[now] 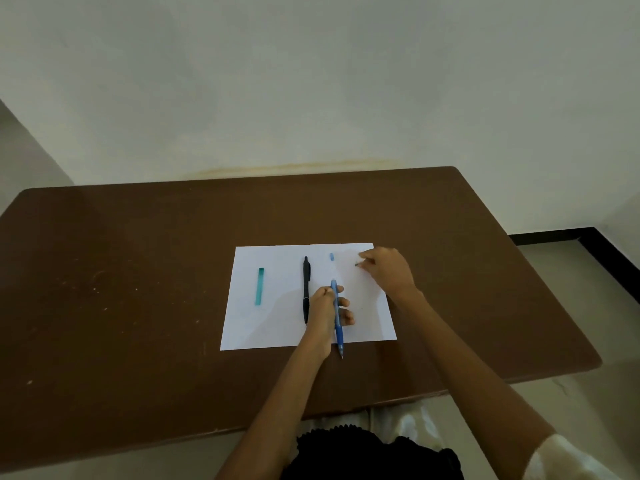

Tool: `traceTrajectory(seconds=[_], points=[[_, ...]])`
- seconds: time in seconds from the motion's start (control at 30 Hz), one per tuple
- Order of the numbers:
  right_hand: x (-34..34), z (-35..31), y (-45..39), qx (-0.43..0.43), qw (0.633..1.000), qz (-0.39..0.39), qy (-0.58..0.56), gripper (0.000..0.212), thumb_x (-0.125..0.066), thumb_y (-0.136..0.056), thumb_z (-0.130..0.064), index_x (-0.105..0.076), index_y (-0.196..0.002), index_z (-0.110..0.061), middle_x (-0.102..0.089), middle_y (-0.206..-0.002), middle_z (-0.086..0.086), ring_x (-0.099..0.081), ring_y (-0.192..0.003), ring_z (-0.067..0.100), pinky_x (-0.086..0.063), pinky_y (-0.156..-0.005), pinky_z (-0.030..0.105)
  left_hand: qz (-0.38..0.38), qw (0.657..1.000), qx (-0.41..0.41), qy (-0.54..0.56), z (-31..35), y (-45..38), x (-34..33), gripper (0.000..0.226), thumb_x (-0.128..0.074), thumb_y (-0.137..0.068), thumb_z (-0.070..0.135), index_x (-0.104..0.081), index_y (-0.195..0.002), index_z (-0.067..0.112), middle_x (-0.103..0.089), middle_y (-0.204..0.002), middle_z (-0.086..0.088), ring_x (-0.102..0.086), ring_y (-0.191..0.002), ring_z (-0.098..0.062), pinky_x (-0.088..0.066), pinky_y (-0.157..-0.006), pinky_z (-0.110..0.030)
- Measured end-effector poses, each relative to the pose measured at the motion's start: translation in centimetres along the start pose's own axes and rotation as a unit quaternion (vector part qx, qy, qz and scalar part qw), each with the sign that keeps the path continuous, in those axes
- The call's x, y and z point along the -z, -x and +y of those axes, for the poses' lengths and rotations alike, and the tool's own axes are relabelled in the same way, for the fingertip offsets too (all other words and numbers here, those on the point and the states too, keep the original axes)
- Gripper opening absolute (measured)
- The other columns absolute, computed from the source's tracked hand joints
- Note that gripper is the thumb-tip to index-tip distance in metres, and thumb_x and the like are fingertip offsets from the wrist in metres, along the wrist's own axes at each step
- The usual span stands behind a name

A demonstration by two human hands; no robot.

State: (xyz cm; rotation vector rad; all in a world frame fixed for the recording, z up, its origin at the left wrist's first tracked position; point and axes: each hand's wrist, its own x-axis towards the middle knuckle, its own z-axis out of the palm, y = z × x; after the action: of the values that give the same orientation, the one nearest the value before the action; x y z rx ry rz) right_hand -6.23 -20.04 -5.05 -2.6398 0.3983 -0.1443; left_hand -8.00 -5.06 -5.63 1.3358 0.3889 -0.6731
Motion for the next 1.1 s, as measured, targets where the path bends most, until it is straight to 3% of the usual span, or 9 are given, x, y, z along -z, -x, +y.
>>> traceTrajectory(seconds=[0.1, 0.2, 0.4, 0.57, 0.7, 0.8, 0.87, 1.0, 1.1], points=[[0.9, -0.7, 3.4, -0.079, 0.982, 0.057, -0.16, 0.023, -0.062, -0.088, -0.023, -0.068, -0.107, -0.012, -0.07, -0.105, 0.006, -0.065, -0.083, 0.012, -0.051, -0.075, 0.02, -0.003, 1.0, 0.015, 0.019, 0.6, 0.3, -0.2, 0.023, -0.036, -0.098, 0.025, -0.053, -0.1, 0.009, -0.058, -0.087, -0.01, -0.062, -0.067, -0.024, -0.056, -0.055, -0.029], [-0.1, -2.6, 7.8, -0.083, 0.972, -0.025, -0.217, 0.018, -0.063, -0.086, -0.028, -0.069, -0.098, -0.016, -0.071, -0.098, 0.003, -0.064, -0.076, 0.009, -0.053, -0.072, 0.018, 0.017, 0.999, 0.021, 0.026, 0.8, 0.3, -0.7, 0.024, -0.035, -0.099, 0.023, -0.055, -0.103, 0.01, -0.058, -0.101, -0.012, -0.062, -0.084, -0.026, -0.055, -0.071, -0.036], [-1.9, -5.5, 9.6, -0.105, 0.977, -0.012, -0.187, 0.033, -0.055, -0.092, -0.026, -0.06, -0.12, -0.01, -0.066, -0.118, 0.01, -0.063, -0.105, 0.023, -0.046, -0.097, 0.029, 0.03, 0.999, -0.044, -0.007, -0.2, 1.3, -1.0, 0.024, -0.033, -0.099, 0.027, -0.054, -0.105, 0.016, -0.057, -0.104, -0.006, -0.057, -0.094, -0.02, -0.05, -0.084, -0.033], [-2.1, -5.7, 8.3, -0.083, 0.982, -0.008, -0.17, 0.032, -0.059, -0.09, -0.027, -0.06, -0.119, -0.014, -0.069, -0.111, 0.008, -0.067, -0.096, 0.022, -0.05, -0.087, 0.026, 0.002, 0.999, -0.024, 0.033, 0.2, 2.0, -0.9, 0.029, -0.033, -0.099, 0.036, -0.055, -0.088, 0.02, -0.06, -0.087, 0.001, -0.058, -0.078, -0.012, -0.049, -0.064, -0.022], [-2.4, -4.7, 7.3, -0.108, 0.979, 0.006, -0.173, 0.033, -0.059, -0.089, -0.024, -0.061, -0.119, -0.009, -0.069, -0.11, 0.012, -0.067, -0.092, 0.024, -0.05, -0.086, 0.025, 0.024, 0.99, -0.094, -0.104, -0.1, 1.6, -1.0, 0.024, -0.028, -0.1, 0.034, -0.049, -0.095, 0.023, -0.054, -0.102, -0.004, -0.056, -0.083, -0.014, -0.046, -0.077, -0.021], [-3.1, -4.3, 7.0, -0.102, 0.985, 0.002, -0.142, 0.028, -0.057, -0.091, -0.022, -0.064, -0.112, -0.006, -0.069, -0.105, 0.013, -0.064, -0.086, 0.021, -0.044, -0.079, 0.018, 0.044, 0.966, -0.157, -0.201, -0.3, 1.2, -0.8, 0.034, -0.028, -0.1, 0.03, -0.045, -0.125, 0.014, -0.05, -0.128, -0.011, -0.052, -0.113, -0.021, -0.044, -0.096, -0.029], [-3.6, -4.2, 6.9, -0.102, 0.987, 0.009, -0.12, 0.025, -0.057, -0.091, -0.024, -0.066, -0.107, -0.007, -0.069, -0.102, 0.012, -0.056, -0.077, 0.014, -0.039, -0.075, 0.016, 0.058, 0.956, -0.164, -0.237, -0.4, 0.8, -0.5, 0.04, -0.028, -0.1, 0.028, -0.036, -0.136, 0.012, -0.043, -0.138, -0.009, -0.046, -0.123, -0.023, -0.039, -0.102, -0.031], [-3.9, -4.0, 6.7, -0.118, 0.987, 0.01, -0.108, 0.026, -0.058, -0.09, -0.027, -0.066, -0.105, -0.007, -0.068, -0.102, 0.012, -0.053, -0.077, 0.012, -0.039, -0.073, 0.016, 0.048, 0.945, -0.193, -0.258, -0.7, 0.6, -0.1, 0.038, -0.032, -0.1, 0.023, -0.037, -0.137, 0.014, -0.043, -0.14, -0.008, -0.047, -0.123, -0.021, -0.04, -0.101, -0.028], [-3.4, -4.0, 6.9, -0.128, 0.983, 0.01, -0.13, 0.038, -0.059, -0.088, -0.032, -0.061, -0.118, -0.008, -0.063, -0.113, 0.01, -0.06, -0.092, 0.019, -0.044, -0.08, 0.022, 0.092, 0.918, -0.262, -0.285, -0.5, 0.8, 1.6, 0.034, -0.043, -0.096, 0.014, -0.044, -0.129, 0.014, -0.049, -0.133, -0.006, -0.05, -0.119, -0.019, -0.039, -0.092, -0.02]])
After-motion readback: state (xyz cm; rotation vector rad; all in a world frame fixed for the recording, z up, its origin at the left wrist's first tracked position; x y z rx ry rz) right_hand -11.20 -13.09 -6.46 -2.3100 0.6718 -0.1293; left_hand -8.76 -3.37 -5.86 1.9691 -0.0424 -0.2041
